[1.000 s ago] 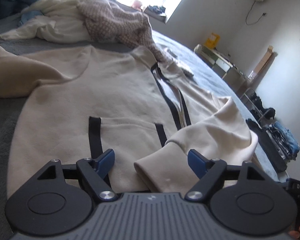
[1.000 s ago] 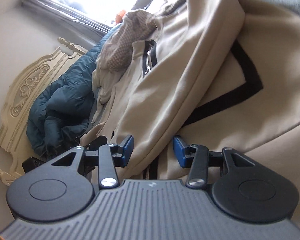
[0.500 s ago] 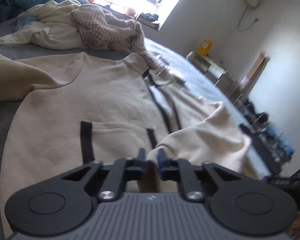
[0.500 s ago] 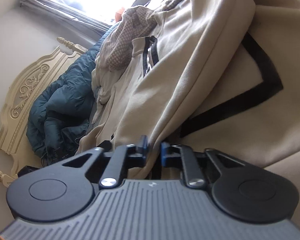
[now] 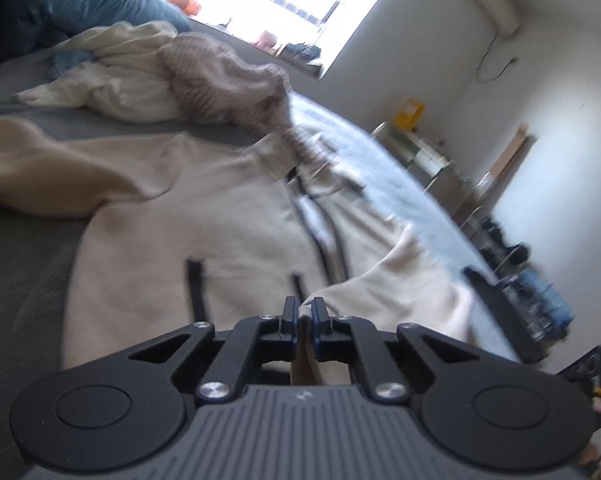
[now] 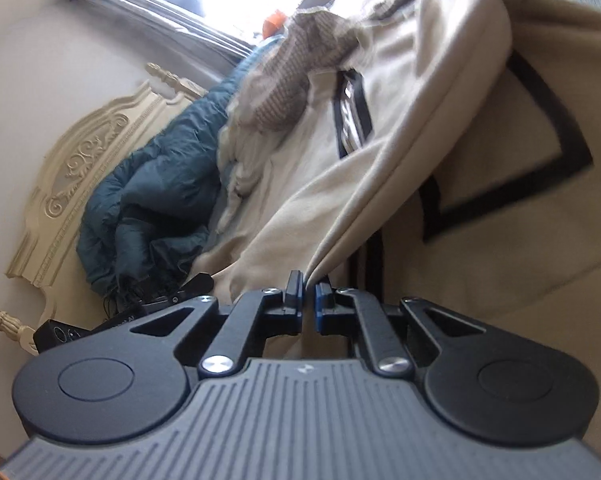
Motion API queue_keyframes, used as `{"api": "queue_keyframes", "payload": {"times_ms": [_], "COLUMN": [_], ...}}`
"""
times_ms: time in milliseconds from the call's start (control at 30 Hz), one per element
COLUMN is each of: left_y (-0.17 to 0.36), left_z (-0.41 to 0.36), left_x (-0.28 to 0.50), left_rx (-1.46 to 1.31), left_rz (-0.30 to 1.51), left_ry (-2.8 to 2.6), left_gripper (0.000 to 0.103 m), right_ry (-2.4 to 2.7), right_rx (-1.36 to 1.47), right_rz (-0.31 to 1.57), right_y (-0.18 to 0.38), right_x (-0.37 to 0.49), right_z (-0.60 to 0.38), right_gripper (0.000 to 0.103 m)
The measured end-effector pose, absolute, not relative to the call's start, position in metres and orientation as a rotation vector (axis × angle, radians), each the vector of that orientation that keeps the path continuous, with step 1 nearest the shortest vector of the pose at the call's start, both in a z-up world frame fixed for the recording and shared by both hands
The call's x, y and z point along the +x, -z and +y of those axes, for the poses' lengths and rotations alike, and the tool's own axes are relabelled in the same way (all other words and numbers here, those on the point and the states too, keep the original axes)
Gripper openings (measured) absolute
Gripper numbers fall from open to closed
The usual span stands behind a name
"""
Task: Fold clothes
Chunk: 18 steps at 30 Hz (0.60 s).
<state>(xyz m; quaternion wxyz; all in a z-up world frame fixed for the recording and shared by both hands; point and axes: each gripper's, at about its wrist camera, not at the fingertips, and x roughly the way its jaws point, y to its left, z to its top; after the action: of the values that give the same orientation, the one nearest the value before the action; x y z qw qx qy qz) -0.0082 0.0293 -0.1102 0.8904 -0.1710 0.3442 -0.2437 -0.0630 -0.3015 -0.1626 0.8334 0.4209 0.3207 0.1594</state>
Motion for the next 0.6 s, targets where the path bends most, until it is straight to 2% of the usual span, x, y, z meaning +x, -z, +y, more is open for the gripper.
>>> {"api": "queue_keyframes", "payload": {"times_ms": [200,233,267,333,400,500,600], "left_y": [0.135,0.132,0.127,0.112,0.095,0.069,0.053], "left_z": [0.024,0.025,0.027,0.027,0.021,-0.012,-0.071], "left_x": [-0.003,-0.004,-0.005,-0.004,0.0,0.02,0.058], "left_rx": [-0.245,-0.247,-0.243,-0.224,-0.2,-0.169,-0.13], "left_rz": [0.821,0.816,0.804,0.758,0.715,0.686,0.697], "left_ry": [0.442,0.436,0.428,0.406,0.409,0.49,0.619], "left_gripper": [0.019,0.026,0.04,0.054,0.057,0.068,0.075], "right_ry": [-0.317,-0.323,-0.329,-0.33,-0.33,-0.272,-0.192], "right_rx": [0.815,0.805,0.777,0.717,0.665,0.631,0.736], "right_rz": [0.741,0.741,0.738,0.71,0.667,0.574,0.506], "right_y": [0.179,0.179,0.175,0.165,0.154,0.137,0.134], "right_x": [-0.068,-0.07,-0.072,-0.082,-0.092,-0.101,-0.095], "right_z": [-0.296,-0.296,-0.299,-0.309,-0.325,-0.362,-0.411], "right_gripper": [0.009,0.012,0.015,0.019,0.022,0.027,0.028]}}
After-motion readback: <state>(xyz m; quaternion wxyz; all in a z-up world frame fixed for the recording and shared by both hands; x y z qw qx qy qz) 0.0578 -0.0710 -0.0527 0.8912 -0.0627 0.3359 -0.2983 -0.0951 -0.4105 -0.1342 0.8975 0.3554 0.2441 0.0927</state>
